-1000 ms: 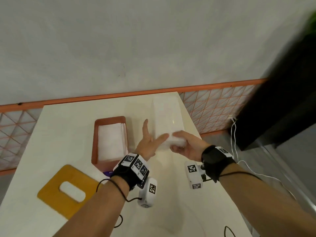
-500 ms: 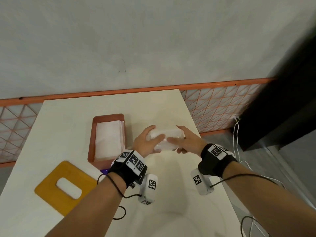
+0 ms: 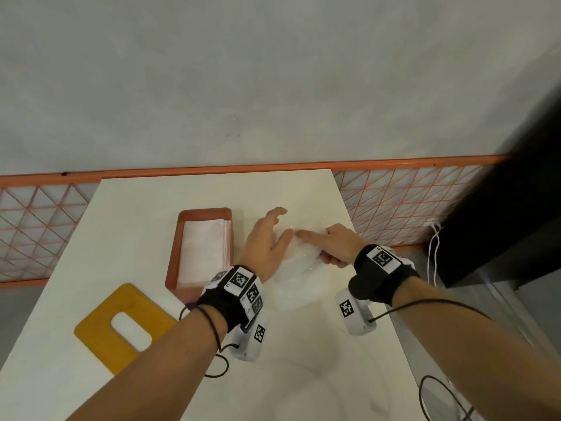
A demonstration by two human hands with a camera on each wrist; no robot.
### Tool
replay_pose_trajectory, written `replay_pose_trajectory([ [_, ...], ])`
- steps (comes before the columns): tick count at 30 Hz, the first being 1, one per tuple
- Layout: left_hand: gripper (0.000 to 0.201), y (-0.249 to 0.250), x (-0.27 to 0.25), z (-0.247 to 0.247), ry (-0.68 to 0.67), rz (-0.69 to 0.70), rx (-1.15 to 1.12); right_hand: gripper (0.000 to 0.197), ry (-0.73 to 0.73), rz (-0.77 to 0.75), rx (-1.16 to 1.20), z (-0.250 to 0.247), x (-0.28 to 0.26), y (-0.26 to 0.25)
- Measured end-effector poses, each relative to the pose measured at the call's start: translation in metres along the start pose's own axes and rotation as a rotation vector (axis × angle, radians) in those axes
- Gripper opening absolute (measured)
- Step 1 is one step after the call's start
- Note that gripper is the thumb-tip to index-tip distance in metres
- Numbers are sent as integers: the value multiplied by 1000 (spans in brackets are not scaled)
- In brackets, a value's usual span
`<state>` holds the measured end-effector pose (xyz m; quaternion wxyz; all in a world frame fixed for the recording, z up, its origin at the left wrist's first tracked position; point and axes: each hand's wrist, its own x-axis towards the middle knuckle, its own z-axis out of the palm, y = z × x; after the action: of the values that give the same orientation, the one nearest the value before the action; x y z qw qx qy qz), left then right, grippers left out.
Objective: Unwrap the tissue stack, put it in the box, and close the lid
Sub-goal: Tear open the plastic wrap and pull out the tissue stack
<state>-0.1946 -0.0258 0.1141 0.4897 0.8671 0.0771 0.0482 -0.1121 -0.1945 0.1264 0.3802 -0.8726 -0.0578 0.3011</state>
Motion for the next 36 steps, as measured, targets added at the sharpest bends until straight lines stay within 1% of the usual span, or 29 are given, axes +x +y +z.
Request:
replay_pose_trajectory([
  [2, 29, -6, -9, 3, 7, 101, -22, 83, 162, -23, -100, 3, 0, 3],
  [3, 25, -9, -13, 5, 17, 120, -16, 83, 248, -63, -114, 4, -1, 5],
  [4, 22, -12, -16, 7, 39, 133, -7, 74, 330, -151, -100, 6, -1, 6],
  [5, 17, -14, -17, 9, 61, 138, -4, 62, 397, -279, -86, 7, -2, 7],
  [6, 12, -15, -18, 12, 74, 141, -16, 52, 424, -400, -89, 8, -3, 7],
  [7, 8, -15, -19, 13, 83, 141, -35, 43, 408, -498, -97, 8, -7, 5],
  [8, 7, -17, -17, 15, 93, 144, -53, 35, 367, -565, -107, 9, -8, 6],
  [9, 9, -17, -16, 15, 102, 140, -61, 27, 321, -611, -126, 9, -11, 6],
  [11, 18, -17, -15, 14, 121, 115, -65, 13, 266, -648, -174, 8, -14, 8],
  [12, 24, -19, -15, 13, 122, 94, -91, 15, 264, -658, -197, 6, -14, 9],
  [15, 39, -16, -20, 11, 96, 51, -280, 38, 299, -635, -239, 3, -12, 9],
  [17, 37, -14, -23, 10, 95, 71, -296, 46, 326, -586, -224, 1, -9, 6],
  [19, 26, -14, -24, 9, 87, 106, -164, 44, 354, -532, -217, 2, -7, 3],
  [21, 14, -16, -23, 9, 16, 107, -79, 34, 404, -497, -226, 2, -6, -1],
  [23, 23, -16, -21, 9, -65, 67, -73, 26, 445, -483, -195, 1, -6, -6],
  [25, 36, -12, -21, 6, -90, 63, -53, 22, 455, -493, -134, 1, -6, -8],
  [27, 46, -9, -20, 3, -72, 54, -48, 26, 398, -523, -89, 0, -10, -9],
  [28, 48, -7, -19, 2, -58, 45, -47, 32, 343, -530, -82, -1, -12, -9],
  [30, 46, -5, -20, -1, -19, 41, -38, 46, 251, -522, -91, -3, -16, -8],
  [31, 43, -5, -21, -2, -13, 46, -33, 49, 236, -516, -97, -5, -17, -7],
  [32, 39, -6, -22, -3, -21, 43, -27, 48, 247, -514, -105, -8, -18, -6],
  [34, 32, -7, -25, -5, -39, 41, 1, 39, 311, -505, -111, -12, -16, -5],
  [36, 21, -8, -29, -7, 20, 78, 68, 28, 355, -460, -49, -13, -11, -5],
])
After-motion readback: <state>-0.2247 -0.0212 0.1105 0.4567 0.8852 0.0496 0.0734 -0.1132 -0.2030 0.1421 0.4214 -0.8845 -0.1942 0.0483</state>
